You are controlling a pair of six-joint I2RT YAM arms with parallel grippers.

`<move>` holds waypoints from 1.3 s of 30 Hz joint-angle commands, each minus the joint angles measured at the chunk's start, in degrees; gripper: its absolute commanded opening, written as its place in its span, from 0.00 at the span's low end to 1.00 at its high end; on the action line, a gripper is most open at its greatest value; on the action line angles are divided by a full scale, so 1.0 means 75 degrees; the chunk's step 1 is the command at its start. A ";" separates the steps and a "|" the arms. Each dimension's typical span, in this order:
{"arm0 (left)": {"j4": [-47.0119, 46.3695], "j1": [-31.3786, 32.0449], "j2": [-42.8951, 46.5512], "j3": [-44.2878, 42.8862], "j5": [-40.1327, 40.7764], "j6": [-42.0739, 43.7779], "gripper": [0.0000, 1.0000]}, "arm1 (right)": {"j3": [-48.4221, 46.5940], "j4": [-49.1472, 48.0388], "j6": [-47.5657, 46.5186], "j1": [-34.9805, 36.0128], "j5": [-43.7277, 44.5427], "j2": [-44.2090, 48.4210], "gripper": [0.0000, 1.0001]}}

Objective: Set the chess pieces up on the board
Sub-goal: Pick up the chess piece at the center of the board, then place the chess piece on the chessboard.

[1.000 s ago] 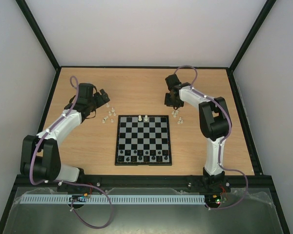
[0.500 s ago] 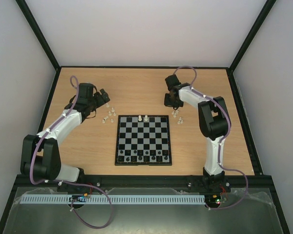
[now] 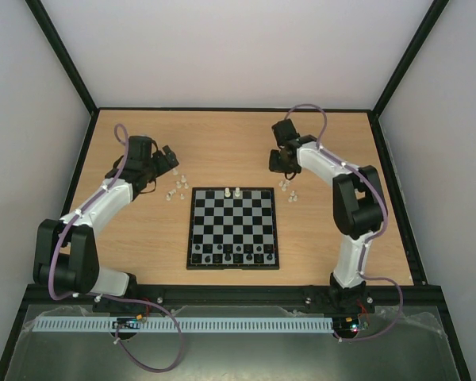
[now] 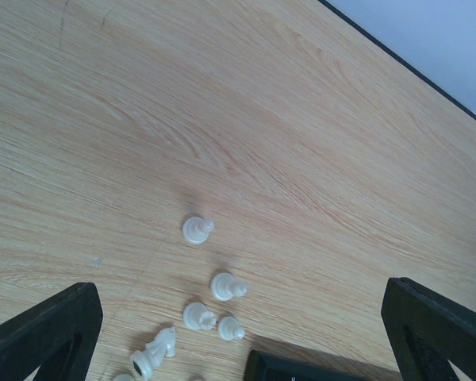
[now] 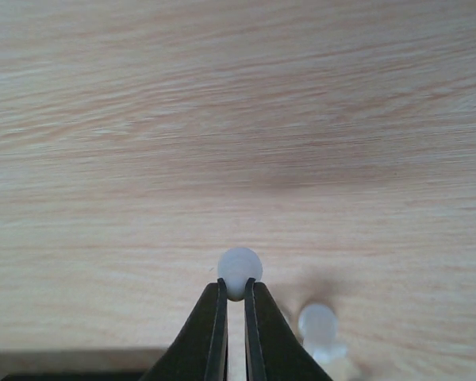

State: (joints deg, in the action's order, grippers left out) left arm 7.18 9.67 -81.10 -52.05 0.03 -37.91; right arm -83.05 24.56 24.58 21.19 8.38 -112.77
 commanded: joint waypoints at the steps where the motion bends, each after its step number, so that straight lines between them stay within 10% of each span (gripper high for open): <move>1: -0.0003 -0.0036 0.0119 0.0098 0.0033 0.0082 1.00 | 0.0319 0.0472 -0.0142 0.0354 -0.0220 0.0886 0.01; 39: 0.0039 -0.0034 0.0273 0.0108 0.0089 0.0127 1.00 | 0.2499 0.0260 0.0028 0.1757 -0.0402 0.1862 0.02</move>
State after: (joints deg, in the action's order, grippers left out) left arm 7.22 9.67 -80.49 -51.79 0.23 -37.60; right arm -63.35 25.45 24.64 33.89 5.65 -96.75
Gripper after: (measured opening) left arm 0.994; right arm 0.036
